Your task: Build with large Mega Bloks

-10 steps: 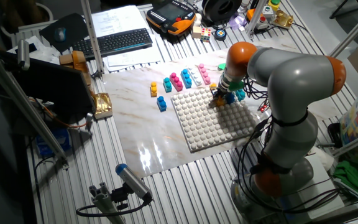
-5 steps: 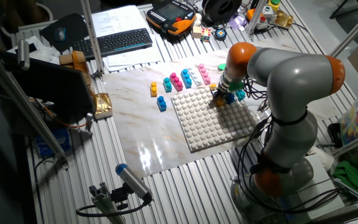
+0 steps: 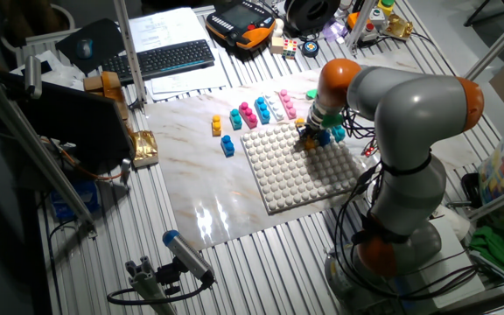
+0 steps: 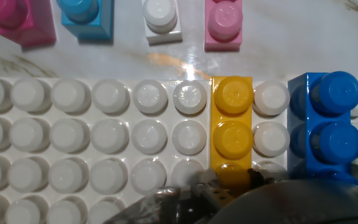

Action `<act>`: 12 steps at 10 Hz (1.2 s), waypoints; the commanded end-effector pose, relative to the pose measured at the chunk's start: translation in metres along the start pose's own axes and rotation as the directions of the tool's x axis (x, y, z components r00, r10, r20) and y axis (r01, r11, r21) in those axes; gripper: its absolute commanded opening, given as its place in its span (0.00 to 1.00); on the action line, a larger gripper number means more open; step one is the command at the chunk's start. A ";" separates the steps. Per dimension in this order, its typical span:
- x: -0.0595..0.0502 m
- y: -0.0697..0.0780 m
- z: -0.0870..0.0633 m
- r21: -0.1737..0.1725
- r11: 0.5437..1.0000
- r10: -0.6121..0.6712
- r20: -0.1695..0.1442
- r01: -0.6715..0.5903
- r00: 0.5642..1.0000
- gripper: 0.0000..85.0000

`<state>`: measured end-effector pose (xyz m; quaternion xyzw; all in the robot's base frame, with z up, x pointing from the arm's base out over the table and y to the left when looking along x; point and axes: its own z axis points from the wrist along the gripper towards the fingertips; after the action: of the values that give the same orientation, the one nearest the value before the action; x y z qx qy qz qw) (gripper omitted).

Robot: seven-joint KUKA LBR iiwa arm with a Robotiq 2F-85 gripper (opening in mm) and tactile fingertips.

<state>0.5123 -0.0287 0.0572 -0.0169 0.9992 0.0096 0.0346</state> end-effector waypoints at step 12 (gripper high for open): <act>0.000 0.000 0.003 -0.019 1.000 -0.025 -0.006 0.025 1.000 0.01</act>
<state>0.5132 -0.0286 0.0550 -0.0304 0.9988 0.0182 0.0332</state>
